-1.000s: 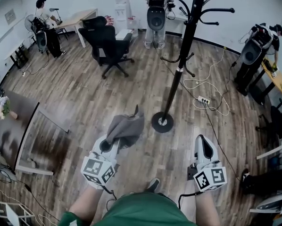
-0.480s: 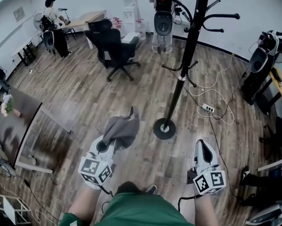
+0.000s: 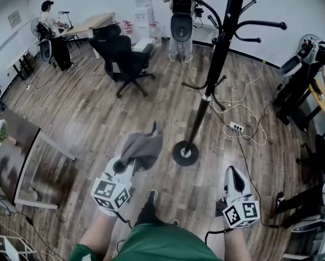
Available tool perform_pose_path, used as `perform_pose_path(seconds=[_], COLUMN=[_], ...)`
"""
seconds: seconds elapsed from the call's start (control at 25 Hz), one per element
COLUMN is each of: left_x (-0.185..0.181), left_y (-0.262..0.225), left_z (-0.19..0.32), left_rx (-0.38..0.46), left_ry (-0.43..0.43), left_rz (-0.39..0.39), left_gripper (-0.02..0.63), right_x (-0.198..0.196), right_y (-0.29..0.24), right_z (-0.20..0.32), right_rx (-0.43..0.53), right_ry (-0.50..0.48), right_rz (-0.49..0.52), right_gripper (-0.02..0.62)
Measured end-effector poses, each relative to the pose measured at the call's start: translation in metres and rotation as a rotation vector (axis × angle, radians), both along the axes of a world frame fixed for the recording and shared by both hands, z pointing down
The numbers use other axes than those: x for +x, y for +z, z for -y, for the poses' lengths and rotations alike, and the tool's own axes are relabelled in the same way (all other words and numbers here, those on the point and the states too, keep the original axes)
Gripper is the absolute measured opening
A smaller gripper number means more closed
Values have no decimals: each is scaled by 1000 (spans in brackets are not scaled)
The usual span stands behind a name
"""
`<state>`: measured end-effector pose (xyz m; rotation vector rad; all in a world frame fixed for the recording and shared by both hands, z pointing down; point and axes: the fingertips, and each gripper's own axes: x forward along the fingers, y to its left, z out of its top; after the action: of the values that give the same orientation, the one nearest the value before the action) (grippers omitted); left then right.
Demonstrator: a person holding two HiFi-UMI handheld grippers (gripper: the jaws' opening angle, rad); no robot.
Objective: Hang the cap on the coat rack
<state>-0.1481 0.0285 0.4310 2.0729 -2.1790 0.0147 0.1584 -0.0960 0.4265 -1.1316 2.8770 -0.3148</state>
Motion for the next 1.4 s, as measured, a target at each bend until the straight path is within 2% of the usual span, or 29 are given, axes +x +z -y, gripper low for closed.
perform_pose_path(seconds=[0.2,0.44,0.72,1.16,1.4], left_x=[-32,-76,-117,-142,-147], left_y=[14,4,12,34,52], left_z=[47,109,159,226,259], left_rx=[-12,13,5,-23,-33], left_ry=[54,130,213,364,382], left_rz=[-28,-40,-44,16,50], left_gripper=[26,26,27,26,26], right_x=[-21,-52,-88,-106,-100], right_y=[0,-4,-2,14,22], right_z=[27,58,77,81,88], right_rx=[2,-11,-19,-61,-83], right_ry=[65,147,217,336,371], right_rz=[-16,-34,-51,-83,-117], right_gripper=[2,2,2,2,2])
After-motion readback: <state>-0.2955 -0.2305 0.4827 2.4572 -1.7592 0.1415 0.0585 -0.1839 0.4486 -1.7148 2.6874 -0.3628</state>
